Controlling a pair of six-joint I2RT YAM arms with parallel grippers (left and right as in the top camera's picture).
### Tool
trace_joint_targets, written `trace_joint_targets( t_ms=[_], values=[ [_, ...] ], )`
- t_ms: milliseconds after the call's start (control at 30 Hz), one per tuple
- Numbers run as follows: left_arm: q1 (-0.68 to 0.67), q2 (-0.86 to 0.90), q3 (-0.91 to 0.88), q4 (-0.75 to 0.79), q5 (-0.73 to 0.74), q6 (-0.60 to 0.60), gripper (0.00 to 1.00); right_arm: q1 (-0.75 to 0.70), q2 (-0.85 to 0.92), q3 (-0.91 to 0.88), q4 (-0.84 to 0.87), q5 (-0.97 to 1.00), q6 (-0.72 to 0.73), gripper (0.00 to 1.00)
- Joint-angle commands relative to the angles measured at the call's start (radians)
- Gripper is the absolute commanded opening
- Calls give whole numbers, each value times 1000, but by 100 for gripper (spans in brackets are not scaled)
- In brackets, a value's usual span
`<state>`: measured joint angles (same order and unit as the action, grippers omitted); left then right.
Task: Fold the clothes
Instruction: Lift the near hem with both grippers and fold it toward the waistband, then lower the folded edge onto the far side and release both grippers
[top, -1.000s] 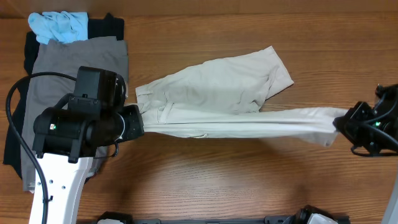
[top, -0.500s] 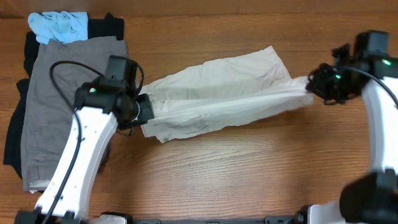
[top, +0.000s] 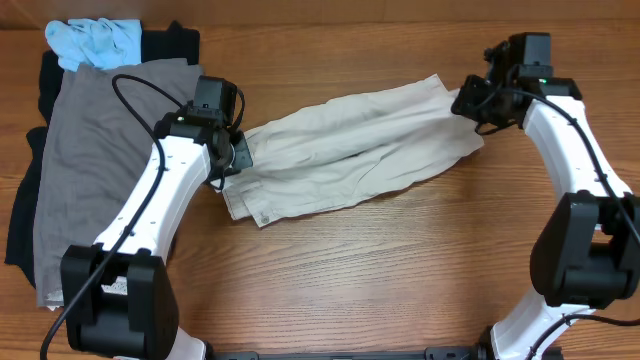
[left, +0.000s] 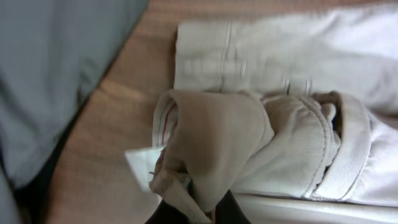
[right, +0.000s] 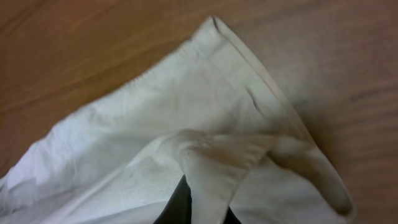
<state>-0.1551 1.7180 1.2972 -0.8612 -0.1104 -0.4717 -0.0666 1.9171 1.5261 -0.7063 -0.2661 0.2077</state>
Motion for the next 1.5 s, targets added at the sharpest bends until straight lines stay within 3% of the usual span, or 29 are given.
trace_joint_targets(
  t_ms=[0, 100, 200, 233, 267, 333, 367, 567, 733, 933, 1067, 1200, 1233, 1267, 1300, 1333, 1367, 1400, 1467],
  values=[
    [26, 14, -8, 49, -124, -8, 4, 7, 24, 34, 61, 93, 16, 4],
    [26, 14, -8, 119, -154, -8, 6, 22, 39, 34, 112, 120, 32, 4],
    [26, 14, -8, 191, -190, -7, 35, 32, 56, 34, 164, 120, 32, 6],
    [26, 14, -8, 214, -206, -7, 38, 34, 61, 34, 181, 120, 32, 14],
    [26, 14, -8, 237, -225, -7, 43, 35, 68, 34, 200, 119, 32, 28],
    [28, 14, -8, 287, -254, -4, 63, 35, 76, 34, 220, 115, 32, 82],
    [30, 14, -7, 308, -255, -3, 70, 35, 77, 34, 224, 115, 32, 100],
    [54, 14, 56, 296, -126, 39, 100, 27, 49, 34, 189, 54, 31, 100],
    [58, 14, 151, 157, -9, 85, 100, 25, -24, 34, 108, 39, 27, 100],
    [58, 18, 183, 60, 210, 238, 100, 29, -63, 34, -20, -16, -50, 100],
    [58, 49, 183, 7, 234, 241, 100, 43, -48, 33, -104, -18, -124, 98],
    [56, 113, 183, 3, 235, 240, 100, 90, -41, 33, -94, -50, -180, 77],
    [55, 132, 183, 4, 235, 240, 100, 106, -40, 33, -82, -45, -183, 67],
    [55, 153, 183, 4, 235, 240, 100, 123, -34, 33, -65, -38, -182, 45],
    [55, 168, 183, 4, 235, 240, 95, 138, -27, 33, -48, -30, -181, 29],
    [55, 188, 183, 6, 235, 240, 83, 153, -15, 33, -28, -16, -166, 16],
    [55, 200, 183, 9, 235, 240, 78, 162, -3, 33, -13, -1, -147, 8],
    [55, 216, 183, 13, 235, 240, 69, 170, 12, 33, 0, 10, -126, 5],
    [55, 243, 183, 20, 233, 240, 33, 178, 44, 33, 15, 22, -94, 4]
  ],
)
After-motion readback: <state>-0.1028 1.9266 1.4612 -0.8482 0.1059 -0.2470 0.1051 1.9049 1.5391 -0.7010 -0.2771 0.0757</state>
